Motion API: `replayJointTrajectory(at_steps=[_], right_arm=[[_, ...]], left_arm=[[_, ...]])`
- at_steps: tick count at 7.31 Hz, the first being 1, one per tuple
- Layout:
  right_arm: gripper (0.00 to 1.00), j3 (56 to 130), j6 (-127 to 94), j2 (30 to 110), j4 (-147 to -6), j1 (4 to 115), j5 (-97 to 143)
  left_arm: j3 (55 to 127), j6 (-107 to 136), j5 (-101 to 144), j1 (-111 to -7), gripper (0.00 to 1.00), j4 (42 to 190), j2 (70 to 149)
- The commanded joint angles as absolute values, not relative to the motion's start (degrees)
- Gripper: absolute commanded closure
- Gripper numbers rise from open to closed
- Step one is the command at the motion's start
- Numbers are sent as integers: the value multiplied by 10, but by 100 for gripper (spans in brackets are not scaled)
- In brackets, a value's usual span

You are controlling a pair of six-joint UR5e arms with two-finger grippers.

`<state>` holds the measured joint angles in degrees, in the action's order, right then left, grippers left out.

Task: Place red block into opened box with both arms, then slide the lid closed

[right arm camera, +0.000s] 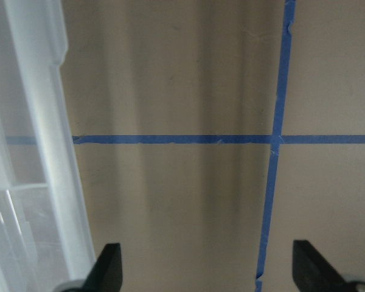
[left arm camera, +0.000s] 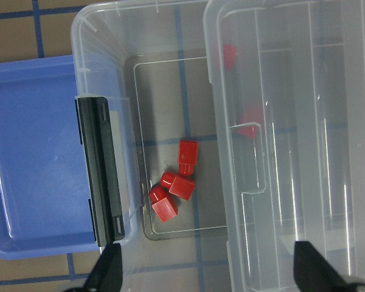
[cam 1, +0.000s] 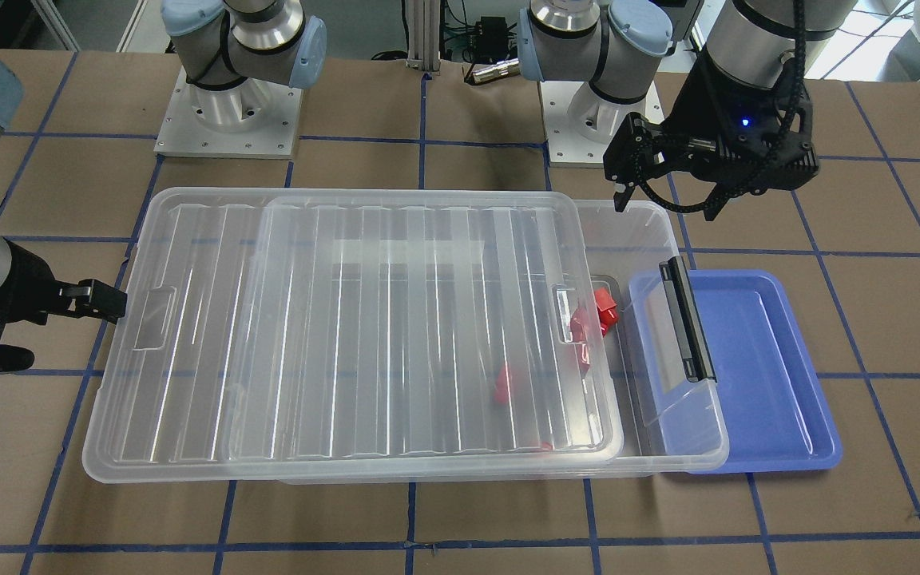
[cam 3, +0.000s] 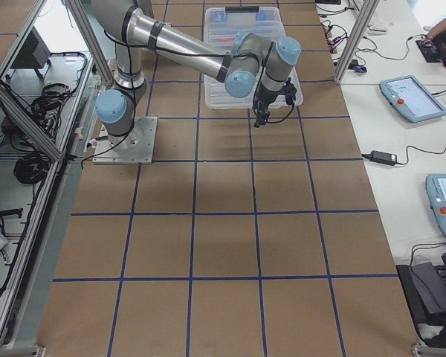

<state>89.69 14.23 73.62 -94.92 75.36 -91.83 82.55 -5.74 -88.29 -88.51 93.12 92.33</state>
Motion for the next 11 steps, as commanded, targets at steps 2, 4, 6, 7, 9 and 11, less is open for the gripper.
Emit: replayJointTrajectory(at_steps=[2, 4, 6, 7, 9, 11], right_arm=[[0, 897, 70, 737, -951, 799, -904], [0, 896, 60, 737, -952, 813, -904], [0, 896, 33, 736, -958, 834, -904], [0, 896, 28, 737, -958, 836, -904], [0, 896, 26, 737, -957, 837, -898], [0, 896, 26, 737, -955, 838, -897]], left_arm=[[828, -58, -883, -885, 0, 930, 923], [829, -58, -883, -885, 0, 929, 923], [829, -58, -883, -886, 0, 929, 923], [828, -58, -885, -886, 0, 928, 923], [829, -58, -886, -886, 0, 929, 920], [828, -58, -886, -886, 0, 927, 922]])
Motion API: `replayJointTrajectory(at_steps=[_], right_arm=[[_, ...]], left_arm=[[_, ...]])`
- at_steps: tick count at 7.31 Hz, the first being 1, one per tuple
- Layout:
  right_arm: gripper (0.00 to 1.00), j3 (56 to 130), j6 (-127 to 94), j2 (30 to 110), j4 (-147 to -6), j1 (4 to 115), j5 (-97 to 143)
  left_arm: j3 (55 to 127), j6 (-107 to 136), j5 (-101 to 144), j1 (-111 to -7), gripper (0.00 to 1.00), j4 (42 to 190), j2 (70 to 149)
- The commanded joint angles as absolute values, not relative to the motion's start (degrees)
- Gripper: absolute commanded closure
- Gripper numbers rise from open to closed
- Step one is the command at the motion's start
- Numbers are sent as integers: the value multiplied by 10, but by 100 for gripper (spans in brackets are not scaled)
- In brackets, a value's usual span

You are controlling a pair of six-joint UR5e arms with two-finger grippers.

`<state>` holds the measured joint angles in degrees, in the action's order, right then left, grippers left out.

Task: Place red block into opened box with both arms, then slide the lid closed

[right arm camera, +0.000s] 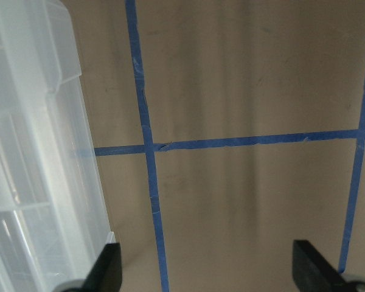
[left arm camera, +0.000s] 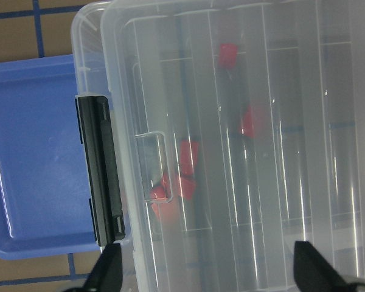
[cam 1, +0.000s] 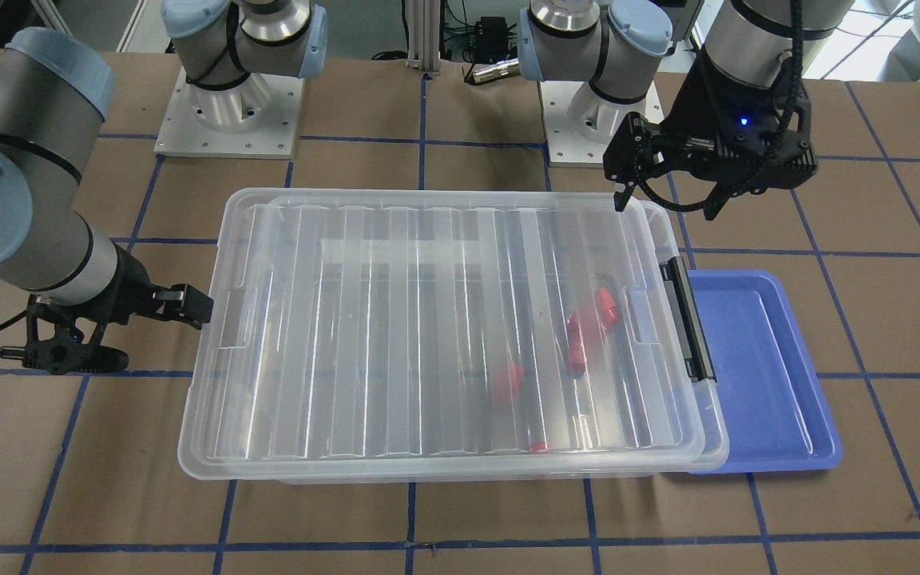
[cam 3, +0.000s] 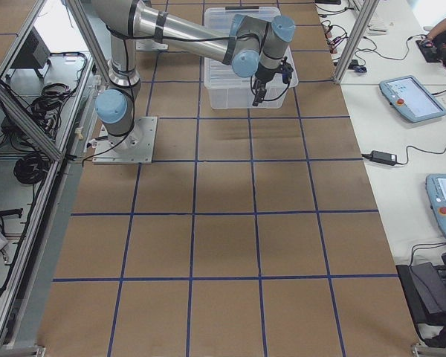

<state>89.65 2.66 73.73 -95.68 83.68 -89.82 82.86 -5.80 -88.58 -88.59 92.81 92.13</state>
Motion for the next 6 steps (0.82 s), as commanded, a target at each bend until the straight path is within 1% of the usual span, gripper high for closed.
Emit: replayJointTrajectory(at_steps=[1, 5, 6], right_arm=[[0, 896, 26, 737, -956, 840, -897], [0, 895, 26, 737, -957, 847, -898], [0, 883, 27, 739, -958, 846, -900]], left_arm=[[828, -58, -884, -886, 0, 926, 922], [829, -58, -885, -886, 0, 926, 921], [830, -59, -885, -886, 0, 926, 922]])
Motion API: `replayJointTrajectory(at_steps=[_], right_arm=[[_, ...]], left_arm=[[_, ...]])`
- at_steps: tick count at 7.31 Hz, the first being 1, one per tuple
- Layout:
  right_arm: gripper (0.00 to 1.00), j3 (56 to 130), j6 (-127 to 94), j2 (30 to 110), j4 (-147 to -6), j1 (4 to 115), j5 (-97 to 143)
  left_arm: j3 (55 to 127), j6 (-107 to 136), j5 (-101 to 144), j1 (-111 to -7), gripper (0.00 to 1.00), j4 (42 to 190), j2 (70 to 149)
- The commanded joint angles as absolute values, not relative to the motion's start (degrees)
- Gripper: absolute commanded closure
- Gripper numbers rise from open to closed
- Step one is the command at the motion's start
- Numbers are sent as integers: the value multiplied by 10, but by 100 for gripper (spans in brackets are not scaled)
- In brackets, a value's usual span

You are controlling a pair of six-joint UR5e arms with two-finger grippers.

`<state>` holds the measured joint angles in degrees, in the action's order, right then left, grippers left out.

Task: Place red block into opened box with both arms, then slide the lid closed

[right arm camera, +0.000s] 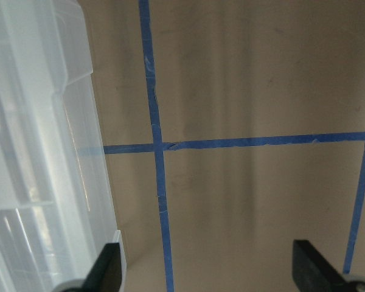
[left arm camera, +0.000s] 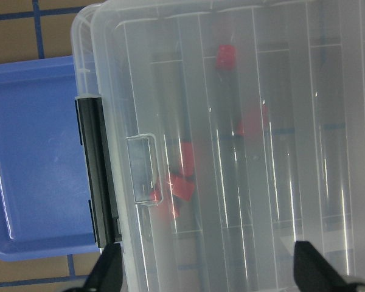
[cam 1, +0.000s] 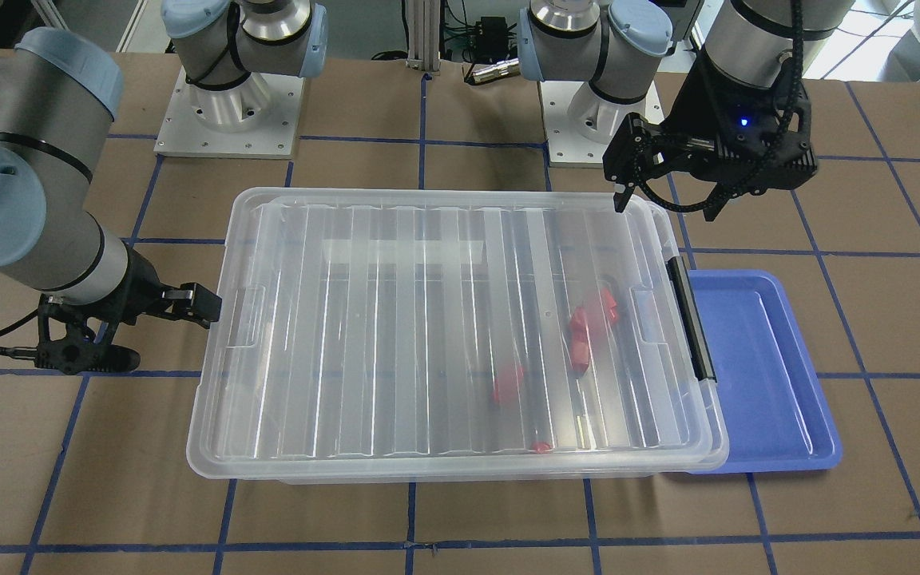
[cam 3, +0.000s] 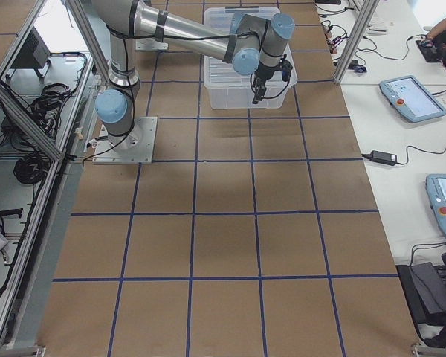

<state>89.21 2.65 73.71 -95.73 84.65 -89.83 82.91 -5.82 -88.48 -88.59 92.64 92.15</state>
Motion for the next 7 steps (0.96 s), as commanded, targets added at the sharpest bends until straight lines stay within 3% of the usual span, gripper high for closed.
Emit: replayJointTrajectory(at_steps=[1, 5, 7], right_arm=[[0, 868, 30, 764, -952, 840, -905], [0, 874, -57, 880, -868, 857, -904], [0, 888, -57, 893, -866, 882, -905]], left_arm=[[830, -59, -885, -887, 0, 927, 921], [830, -58, -885, -887, 0, 925, 921], [831, -58, -886, -888, 0, 926, 921]])
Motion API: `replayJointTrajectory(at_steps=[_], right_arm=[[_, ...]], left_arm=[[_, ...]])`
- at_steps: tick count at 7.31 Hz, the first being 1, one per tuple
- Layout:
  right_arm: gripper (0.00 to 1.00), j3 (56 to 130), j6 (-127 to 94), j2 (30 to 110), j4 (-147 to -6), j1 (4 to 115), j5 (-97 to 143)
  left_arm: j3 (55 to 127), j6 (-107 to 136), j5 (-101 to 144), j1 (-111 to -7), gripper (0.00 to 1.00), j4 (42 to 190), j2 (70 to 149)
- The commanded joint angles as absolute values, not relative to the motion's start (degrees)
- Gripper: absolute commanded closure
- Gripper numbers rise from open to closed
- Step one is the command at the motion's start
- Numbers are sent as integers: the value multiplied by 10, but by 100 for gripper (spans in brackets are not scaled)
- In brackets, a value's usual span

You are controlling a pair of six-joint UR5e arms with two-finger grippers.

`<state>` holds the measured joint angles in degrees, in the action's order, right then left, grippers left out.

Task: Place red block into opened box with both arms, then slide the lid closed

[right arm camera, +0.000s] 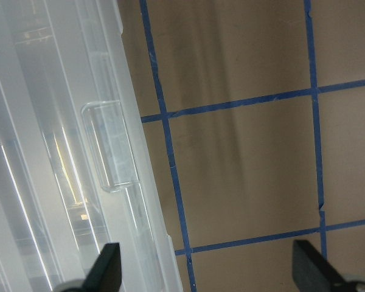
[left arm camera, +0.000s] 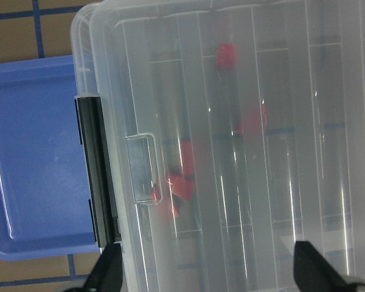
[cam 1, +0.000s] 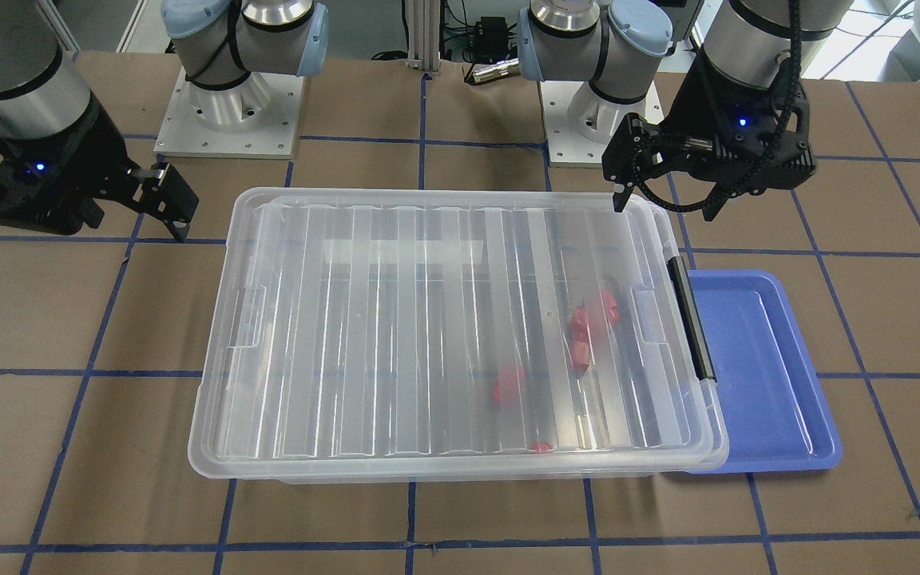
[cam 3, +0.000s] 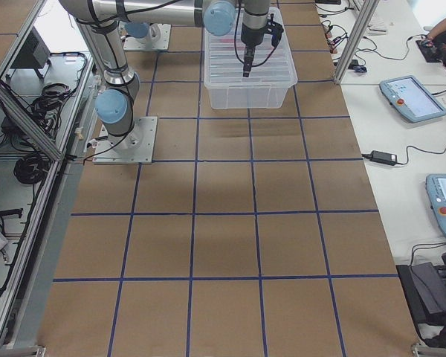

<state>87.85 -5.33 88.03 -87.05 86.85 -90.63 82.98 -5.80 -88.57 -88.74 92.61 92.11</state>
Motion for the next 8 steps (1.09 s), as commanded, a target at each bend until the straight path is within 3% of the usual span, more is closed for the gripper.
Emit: replayJointTrajectory(at_steps=[1, 8], right_arm=[[0, 893, -57, 897, -866, 883, -903], [0, 889, -56, 919, -868, 882, -903]], left_arm=[[830, -58, -886, -889, 0, 926, 921], [827, -55, -919, -891, 0, 932, 928]])
